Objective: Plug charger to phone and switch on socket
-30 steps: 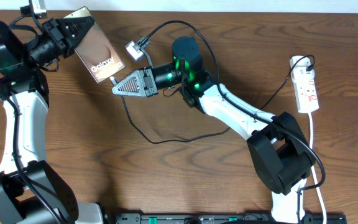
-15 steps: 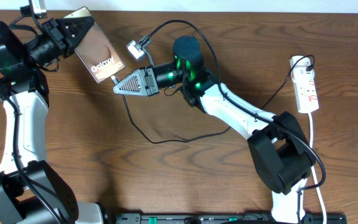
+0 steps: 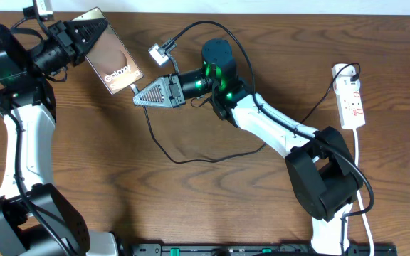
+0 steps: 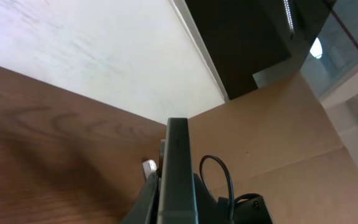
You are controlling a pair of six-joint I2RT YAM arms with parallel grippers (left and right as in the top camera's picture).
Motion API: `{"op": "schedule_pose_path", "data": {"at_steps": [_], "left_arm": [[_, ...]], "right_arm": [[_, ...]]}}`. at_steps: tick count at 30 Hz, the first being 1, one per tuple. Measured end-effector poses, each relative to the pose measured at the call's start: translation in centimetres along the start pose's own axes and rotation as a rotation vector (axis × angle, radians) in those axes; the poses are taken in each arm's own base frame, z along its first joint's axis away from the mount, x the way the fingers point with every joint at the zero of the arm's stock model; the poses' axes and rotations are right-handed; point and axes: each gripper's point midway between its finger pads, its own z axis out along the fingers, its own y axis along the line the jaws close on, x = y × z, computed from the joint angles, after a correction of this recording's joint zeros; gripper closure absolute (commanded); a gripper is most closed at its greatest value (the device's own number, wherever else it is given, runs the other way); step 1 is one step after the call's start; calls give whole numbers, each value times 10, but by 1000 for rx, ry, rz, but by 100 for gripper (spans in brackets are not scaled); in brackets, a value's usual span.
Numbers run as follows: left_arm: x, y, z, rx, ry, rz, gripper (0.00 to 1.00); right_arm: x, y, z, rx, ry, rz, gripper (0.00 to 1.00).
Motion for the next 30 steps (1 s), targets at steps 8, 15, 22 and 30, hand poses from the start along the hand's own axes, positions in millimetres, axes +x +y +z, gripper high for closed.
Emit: {"op": "schedule_pose_path", "data": {"at_steps": [8,15,22,30], "left_arm": [[0,0,0,0,0,0,92],[0,0,0,0,0,0,93],[0,0,0,1,1,2,92],[0,0,0,1,1,2,93]], "right_arm": [[0,0,0,0,0,0,99],[2,1,5,-2,2,-1,99],[3,2,9,-3,3,-2,99],[3,2,9,-3,3,-2,99]]}}
